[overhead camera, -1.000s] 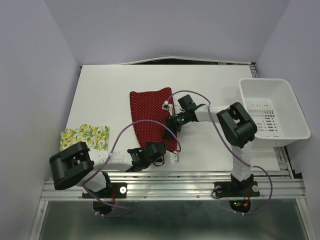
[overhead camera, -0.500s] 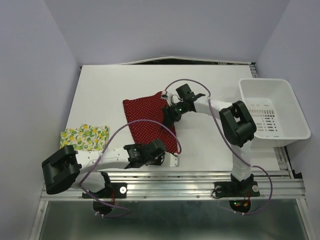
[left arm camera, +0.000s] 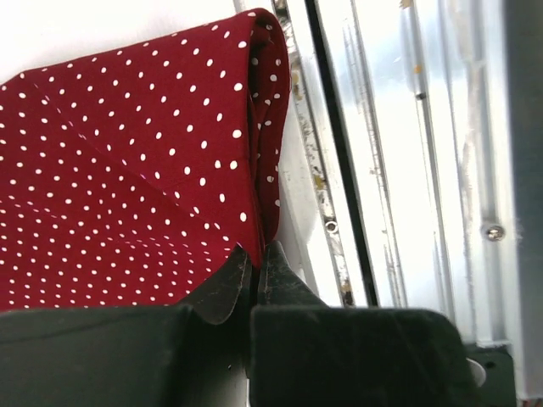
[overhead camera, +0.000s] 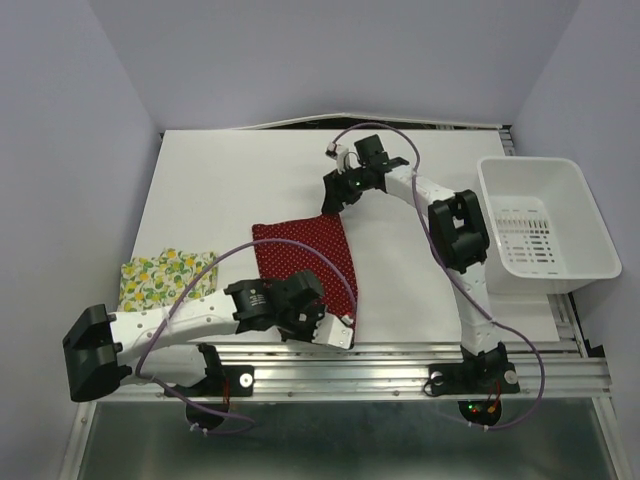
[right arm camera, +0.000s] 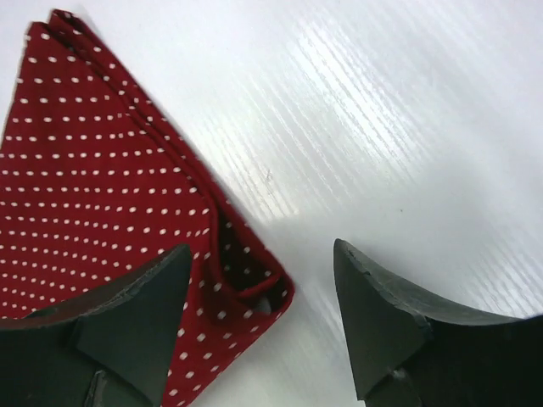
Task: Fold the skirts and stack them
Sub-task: Fold the skirt
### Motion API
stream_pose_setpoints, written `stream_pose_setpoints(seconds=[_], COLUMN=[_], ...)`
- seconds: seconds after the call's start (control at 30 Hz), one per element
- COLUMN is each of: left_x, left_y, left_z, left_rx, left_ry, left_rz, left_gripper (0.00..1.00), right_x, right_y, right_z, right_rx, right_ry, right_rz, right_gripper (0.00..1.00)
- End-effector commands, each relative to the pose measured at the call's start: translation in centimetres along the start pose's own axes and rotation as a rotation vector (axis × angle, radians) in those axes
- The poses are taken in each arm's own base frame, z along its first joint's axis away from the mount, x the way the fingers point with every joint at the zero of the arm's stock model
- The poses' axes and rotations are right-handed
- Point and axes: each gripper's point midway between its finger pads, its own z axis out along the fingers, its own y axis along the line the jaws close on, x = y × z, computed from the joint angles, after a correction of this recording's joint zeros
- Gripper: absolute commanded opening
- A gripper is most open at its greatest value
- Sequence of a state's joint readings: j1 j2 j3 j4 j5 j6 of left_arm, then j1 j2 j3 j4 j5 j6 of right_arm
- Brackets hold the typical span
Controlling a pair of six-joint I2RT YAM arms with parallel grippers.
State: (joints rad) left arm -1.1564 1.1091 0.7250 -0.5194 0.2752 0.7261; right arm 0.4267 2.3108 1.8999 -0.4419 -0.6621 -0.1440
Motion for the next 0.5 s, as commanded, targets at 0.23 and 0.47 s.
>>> stream_pose_setpoints(seconds=[0.23,0.47], left_x=[-3.9,-2.5], left_y=[1.2,9.1], left_z=[-2.8,-5.2], left_rx=[0.121,0.016], left_ry=[-0.118,-0.136], left_rz=[-0.063,-0.223], left_gripper=[0.0,0.0], right_x=[3.1,7.6], right_y=[0.9,3.3], right_z=[3.6,3.4], right_rx=[-0.163,-0.261], right_ry=[0.05,0.135], right_rz=[-0.059,-0.112], right_gripper=[0.71,0.51])
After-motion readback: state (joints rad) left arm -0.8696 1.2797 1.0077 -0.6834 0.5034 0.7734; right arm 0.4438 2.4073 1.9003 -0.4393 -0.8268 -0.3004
